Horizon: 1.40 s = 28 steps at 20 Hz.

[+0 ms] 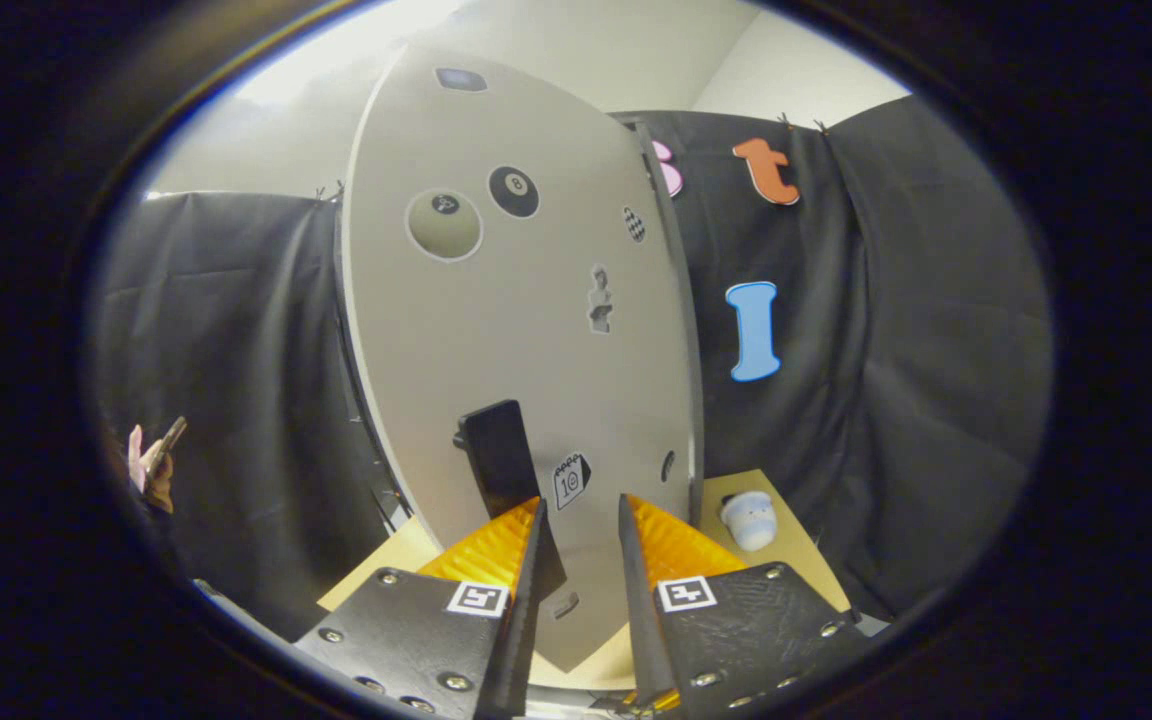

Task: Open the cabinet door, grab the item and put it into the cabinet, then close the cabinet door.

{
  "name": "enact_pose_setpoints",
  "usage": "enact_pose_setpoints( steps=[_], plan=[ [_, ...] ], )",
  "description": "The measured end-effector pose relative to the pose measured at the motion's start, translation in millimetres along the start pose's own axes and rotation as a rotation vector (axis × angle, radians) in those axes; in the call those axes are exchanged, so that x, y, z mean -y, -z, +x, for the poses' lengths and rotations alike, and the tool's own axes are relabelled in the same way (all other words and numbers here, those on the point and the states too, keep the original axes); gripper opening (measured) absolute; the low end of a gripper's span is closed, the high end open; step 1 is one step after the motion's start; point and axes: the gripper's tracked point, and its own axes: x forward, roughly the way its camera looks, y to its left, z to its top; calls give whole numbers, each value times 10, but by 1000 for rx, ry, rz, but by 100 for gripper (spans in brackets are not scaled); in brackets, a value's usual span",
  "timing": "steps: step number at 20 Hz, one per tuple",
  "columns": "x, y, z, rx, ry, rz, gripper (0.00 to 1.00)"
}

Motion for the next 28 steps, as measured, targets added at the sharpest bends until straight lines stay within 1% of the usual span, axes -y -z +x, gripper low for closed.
enact_pose_setpoints(
  steps=[3, 5, 7, 8, 10, 11, 12, 13, 17, 20, 23, 28],
  plan=[
    [-7, -41, 147, -8, -54, 3, 40],
    [20, -72, 171, -15, -90, -2, 42],
    [17, -72, 195, -18, -121, -10, 48],
    [21, -59, 196, -21, -132, -12, 48],
    [47, -52, 186, -28, -163, -18, 59],
    [97, -51, 188, -26, -154, -30, 65],
    [110, -47, 168, -24, -151, -38, 67],
    [138, -62, 173, -19, -142, -42, 74],
    [232, -115, 179, -5, -114, -44, 90],
    [246, -91, 239, 0, -102, -48, 95],
    [178, -109, 394, -3, -114, -42, 94],
    [108, -65, 460, -11, -124, -47, 94]
  ],
)
